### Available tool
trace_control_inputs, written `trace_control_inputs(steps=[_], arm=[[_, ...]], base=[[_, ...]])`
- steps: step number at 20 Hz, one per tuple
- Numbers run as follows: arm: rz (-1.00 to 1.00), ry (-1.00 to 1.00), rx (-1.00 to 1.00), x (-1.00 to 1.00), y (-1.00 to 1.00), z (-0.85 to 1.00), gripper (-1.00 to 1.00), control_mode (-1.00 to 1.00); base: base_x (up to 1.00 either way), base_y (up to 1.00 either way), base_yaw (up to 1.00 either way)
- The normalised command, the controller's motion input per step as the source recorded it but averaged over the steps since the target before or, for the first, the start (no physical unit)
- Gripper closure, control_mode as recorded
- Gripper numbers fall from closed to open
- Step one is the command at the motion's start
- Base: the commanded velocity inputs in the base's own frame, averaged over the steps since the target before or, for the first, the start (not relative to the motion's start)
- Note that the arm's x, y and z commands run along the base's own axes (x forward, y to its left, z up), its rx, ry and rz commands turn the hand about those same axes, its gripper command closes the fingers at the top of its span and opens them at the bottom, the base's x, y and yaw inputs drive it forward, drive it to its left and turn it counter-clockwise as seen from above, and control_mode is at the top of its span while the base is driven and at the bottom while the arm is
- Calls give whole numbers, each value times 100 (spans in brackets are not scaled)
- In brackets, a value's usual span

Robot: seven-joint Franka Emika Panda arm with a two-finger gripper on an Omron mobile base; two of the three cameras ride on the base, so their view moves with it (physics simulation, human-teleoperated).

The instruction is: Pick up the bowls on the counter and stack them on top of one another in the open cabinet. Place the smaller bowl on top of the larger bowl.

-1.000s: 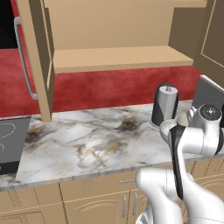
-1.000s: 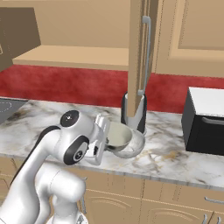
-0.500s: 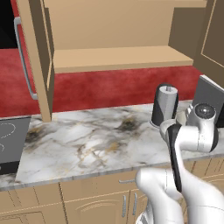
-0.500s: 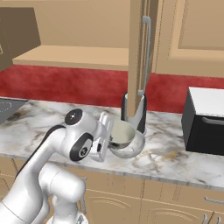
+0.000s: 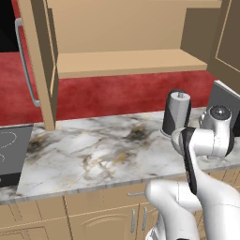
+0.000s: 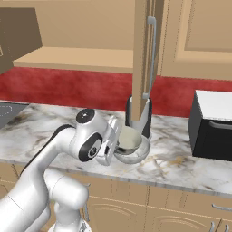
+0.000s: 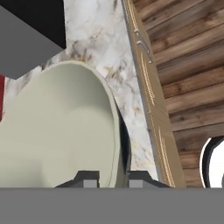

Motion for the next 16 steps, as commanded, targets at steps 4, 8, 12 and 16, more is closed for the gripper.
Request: trace_control_inputs(steps=[4,8,12,16], arm=[[-1,5,2,7,0,-13,100,-100],[-1,3,0,6,0,-18,100,-100],[-1,1,0,8,0,-23,100,-100],[-1,0,0,10,0,-23,100,-100]], base=[[0,0,0],[0,0,0],[0,0,0],[0,0,0]])
